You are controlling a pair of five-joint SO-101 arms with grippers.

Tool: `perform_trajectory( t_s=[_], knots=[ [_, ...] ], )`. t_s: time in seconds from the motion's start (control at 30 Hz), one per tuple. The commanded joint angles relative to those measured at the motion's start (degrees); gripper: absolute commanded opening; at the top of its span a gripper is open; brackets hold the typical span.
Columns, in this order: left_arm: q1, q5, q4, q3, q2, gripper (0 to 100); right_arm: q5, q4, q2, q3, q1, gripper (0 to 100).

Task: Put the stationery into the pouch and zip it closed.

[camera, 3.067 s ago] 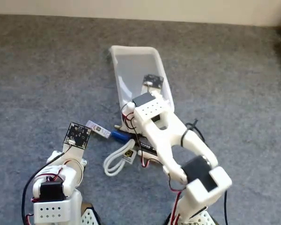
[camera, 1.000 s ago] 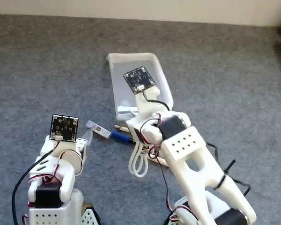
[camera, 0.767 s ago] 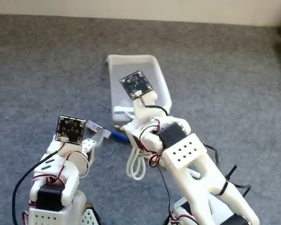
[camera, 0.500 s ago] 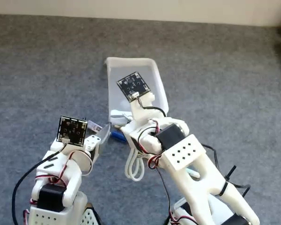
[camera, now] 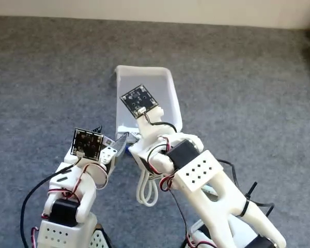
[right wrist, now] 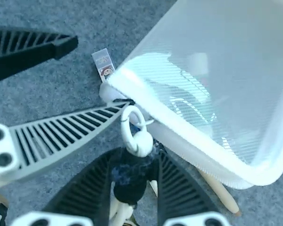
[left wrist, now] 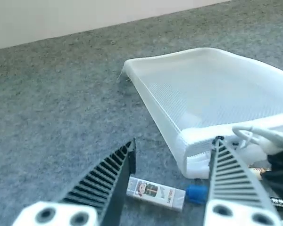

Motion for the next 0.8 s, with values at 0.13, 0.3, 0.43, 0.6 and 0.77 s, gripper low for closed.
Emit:
perform_trajectory(
  t_s=[0.13, 0.3, 0.43, 0.6, 0.77],
  knots=[
    [0.48, 0.00, -1.93, 1.27, -0.40, 24, 0.70, 2.68, -3.56, -0.75, -0.84, 0.4],
    [-0.48, -2.20, -1.93, 1.71, -0.40, 20, 0.70, 3.82, -9.63, 0.75, -0.84, 0.4],
    [-1.27, -2.20, -2.81, 1.71, -0.40, 18, 0.70, 3.82, -13.05, 3.82, -0.84, 0.4],
    [-1.27, -2.02, -2.99, 1.10, -0.40, 15, 0.70, 3.82, -13.58, 5.58, -0.84, 0.4],
    [-1.27, -2.20, -2.81, -0.40, -0.48, 5, 0.70, 4.00, -13.76, 6.29, -0.40, 0.4]
  ],
)
